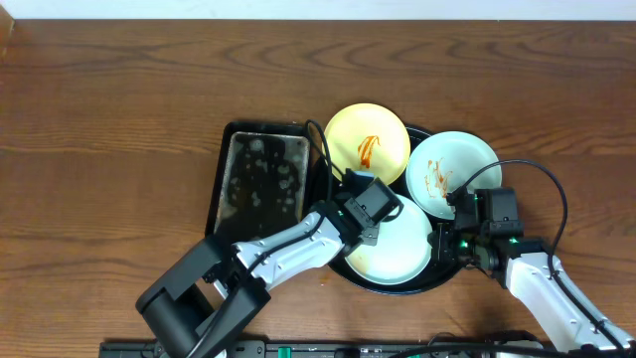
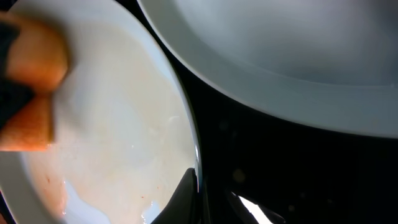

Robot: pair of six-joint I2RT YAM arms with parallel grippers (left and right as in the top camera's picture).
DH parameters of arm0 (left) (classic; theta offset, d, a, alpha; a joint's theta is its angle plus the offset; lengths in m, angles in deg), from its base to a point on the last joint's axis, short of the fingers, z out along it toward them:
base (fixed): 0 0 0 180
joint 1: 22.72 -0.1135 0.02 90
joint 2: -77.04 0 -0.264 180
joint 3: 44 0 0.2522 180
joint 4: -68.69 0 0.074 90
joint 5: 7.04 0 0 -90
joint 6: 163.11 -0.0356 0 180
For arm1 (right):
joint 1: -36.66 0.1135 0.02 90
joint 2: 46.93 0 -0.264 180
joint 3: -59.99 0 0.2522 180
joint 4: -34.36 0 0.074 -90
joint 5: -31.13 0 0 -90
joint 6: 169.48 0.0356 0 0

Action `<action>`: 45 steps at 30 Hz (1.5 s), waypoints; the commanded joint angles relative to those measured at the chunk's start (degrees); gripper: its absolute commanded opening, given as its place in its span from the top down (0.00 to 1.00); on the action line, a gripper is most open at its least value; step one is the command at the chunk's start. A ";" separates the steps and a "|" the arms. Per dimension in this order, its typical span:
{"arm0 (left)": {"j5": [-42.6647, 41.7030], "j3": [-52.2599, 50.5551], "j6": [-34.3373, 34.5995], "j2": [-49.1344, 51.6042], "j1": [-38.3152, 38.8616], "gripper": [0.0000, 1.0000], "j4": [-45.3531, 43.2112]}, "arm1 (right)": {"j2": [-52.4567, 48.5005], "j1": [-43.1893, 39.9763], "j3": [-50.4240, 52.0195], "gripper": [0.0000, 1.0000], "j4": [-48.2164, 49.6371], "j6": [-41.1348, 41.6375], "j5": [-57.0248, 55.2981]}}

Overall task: Clean dirty plates on tray and stack at the side
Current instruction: 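Scrub the front pale green plate with the sponge in the left gripper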

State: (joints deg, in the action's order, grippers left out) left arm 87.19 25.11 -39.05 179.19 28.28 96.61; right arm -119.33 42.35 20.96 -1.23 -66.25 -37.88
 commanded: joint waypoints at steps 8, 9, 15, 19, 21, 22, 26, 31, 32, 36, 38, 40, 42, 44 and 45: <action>-26.73 -0.37 -28.46 0.83 -0.39 0.92 -4.90 | -0.31 -0.37 0.28 0.99 -0.24 0.07 -1.66; -26.73 -0.37 -29.53 0.83 -0.39 0.93 -4.24 | -0.31 -0.35 0.28 0.99 -0.24 0.07 -1.66; -26.71 -0.37 -30.01 0.83 -0.39 0.92 -2.99 | -0.31 -0.35 0.28 0.99 -0.11 0.07 -1.66; -26.69 -0.42 -31.58 0.92 -0.39 0.93 -2.91 | -0.31 -0.35 0.28 0.99 -0.07 0.09 -1.66; -26.67 -0.59 -34.75 1.11 -0.39 0.93 -2.91 | -0.31 -0.37 0.28 0.99 -0.07 0.09 -1.66; -26.69 -0.74 -37.09 1.33 -0.39 0.93 -2.91 | -0.31 -0.35 0.28 0.99 -0.04 0.09 -1.66; -26.75 -0.81 -42.84 2.80 -0.39 0.92 -2.91 | -0.31 -0.37 0.28 0.99 -0.07 0.07 -1.66; -26.01 -0.81 -46.29 4.11 0.31 0.92 -3.15 | -0.31 -0.35 0.28 0.99 -0.07 0.09 -1.66; -23.85 -0.81 -46.21 4.15 0.52 0.93 -3.34 | -0.31 -0.35 0.28 0.99 -0.07 0.07 -1.66; -6.27 -0.81 -42.36 4.15 0.83 0.93 -3.91 | -0.31 -0.37 0.28 0.99 -0.04 0.09 -1.66; 5.53 -0.81 -38.71 4.15 0.83 0.93 -4.55 | -0.31 -0.37 0.28 0.99 -0.07 0.09 -1.66; 12.46 -0.79 -35.28 4.15 0.83 0.93 -4.87 | -0.31 -0.37 0.28 0.99 -0.07 0.09 -1.66; 14.10 -0.76 -31.47 4.15 0.83 0.93 -4.92 | -0.31 -0.37 0.28 0.99 -0.07 0.09 -1.66; 14.05 -0.74 -27.06 4.15 0.83 0.93 -4.85 | -0.31 -0.37 0.28 0.99 -0.09 0.09 -1.64; 13.97 -0.74 -24.28 4.15 0.83 0.93 -4.83 | -0.31 -0.35 0.28 0.99 -0.09 0.09 -1.66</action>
State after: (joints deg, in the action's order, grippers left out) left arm 90.56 25.18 -73.06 181.46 30.06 90.97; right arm -119.33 42.35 20.96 -1.01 -66.25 -38.22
